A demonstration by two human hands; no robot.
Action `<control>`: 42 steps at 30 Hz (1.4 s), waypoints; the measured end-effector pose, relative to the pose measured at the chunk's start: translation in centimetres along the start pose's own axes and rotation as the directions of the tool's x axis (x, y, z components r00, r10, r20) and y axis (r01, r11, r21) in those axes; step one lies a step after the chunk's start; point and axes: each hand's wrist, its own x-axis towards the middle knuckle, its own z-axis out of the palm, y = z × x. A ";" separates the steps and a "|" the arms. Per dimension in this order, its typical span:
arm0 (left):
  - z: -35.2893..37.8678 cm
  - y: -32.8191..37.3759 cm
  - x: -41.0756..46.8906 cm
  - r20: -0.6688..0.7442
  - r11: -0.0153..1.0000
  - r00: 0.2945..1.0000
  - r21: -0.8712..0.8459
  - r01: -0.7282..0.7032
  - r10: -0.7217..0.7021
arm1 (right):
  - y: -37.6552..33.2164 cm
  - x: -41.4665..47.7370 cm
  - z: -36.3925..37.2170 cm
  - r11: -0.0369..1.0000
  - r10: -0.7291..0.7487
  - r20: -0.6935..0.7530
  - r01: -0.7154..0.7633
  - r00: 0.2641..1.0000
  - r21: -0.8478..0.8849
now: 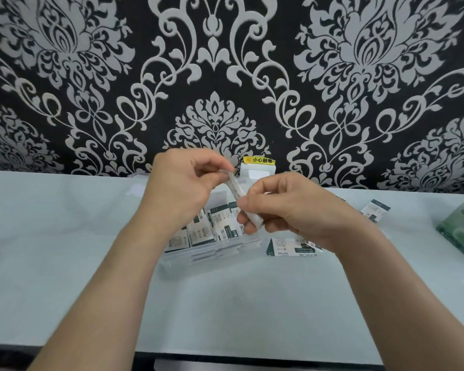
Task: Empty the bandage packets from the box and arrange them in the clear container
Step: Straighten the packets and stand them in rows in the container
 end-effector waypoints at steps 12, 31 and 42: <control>-1.6 -1.9 -0.4 0.383 0.690 0.861 0.722 -0.052 -0.336 | -2.4 5.2 4.5 0.293 -0.005 -0.188 -0.179 0.982 -0.939; -3.0 -2.0 -0.6 0.396 0.589 0.849 0.798 -0.131 -0.349 | -0.9 7.7 5.4 0.385 0.077 -0.187 -0.202 0.979 -0.900; -1.9 -2.2 -0.4 0.431 0.664 0.860 0.731 -0.157 -0.272 | -1.4 6.5 3.8 0.562 -0.067 -0.226 -0.150 0.972 -0.813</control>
